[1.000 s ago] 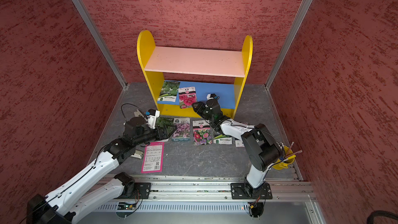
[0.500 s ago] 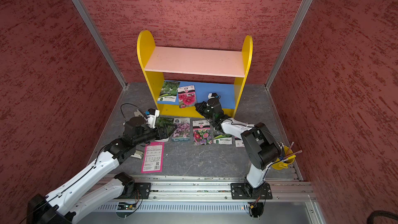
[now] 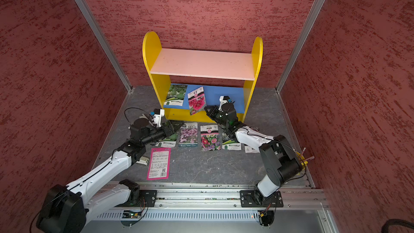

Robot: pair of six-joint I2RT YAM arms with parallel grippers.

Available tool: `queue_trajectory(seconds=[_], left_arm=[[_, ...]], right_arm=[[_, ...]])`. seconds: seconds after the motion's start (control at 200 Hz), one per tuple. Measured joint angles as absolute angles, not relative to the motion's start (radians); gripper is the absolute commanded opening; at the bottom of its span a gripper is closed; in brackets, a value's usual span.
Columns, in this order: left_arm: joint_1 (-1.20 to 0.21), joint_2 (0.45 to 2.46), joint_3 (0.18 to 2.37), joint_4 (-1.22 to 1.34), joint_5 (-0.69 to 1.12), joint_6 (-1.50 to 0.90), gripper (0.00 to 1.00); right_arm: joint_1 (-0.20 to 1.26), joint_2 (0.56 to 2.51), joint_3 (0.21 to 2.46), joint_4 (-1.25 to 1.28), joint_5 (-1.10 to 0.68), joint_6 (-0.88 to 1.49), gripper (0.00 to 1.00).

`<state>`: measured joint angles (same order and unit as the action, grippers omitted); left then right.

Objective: Take the seed bag off the shelf
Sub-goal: Pick up the seed packet from the shelf.

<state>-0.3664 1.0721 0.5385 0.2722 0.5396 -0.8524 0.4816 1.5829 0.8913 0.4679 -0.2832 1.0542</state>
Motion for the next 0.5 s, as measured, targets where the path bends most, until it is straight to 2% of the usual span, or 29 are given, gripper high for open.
queue_trajectory(seconds=[0.25,0.501], left_arm=[[-0.355,1.375,0.55,0.652,0.609,-0.983,1.0],[-0.353,1.552,0.653,0.788,0.624,-1.045,1.0]], right_arm=[[0.482,1.478,0.847,0.456,-0.296,1.034,0.0],[0.481,1.406,0.838,0.426,-0.305,1.013,0.0]])
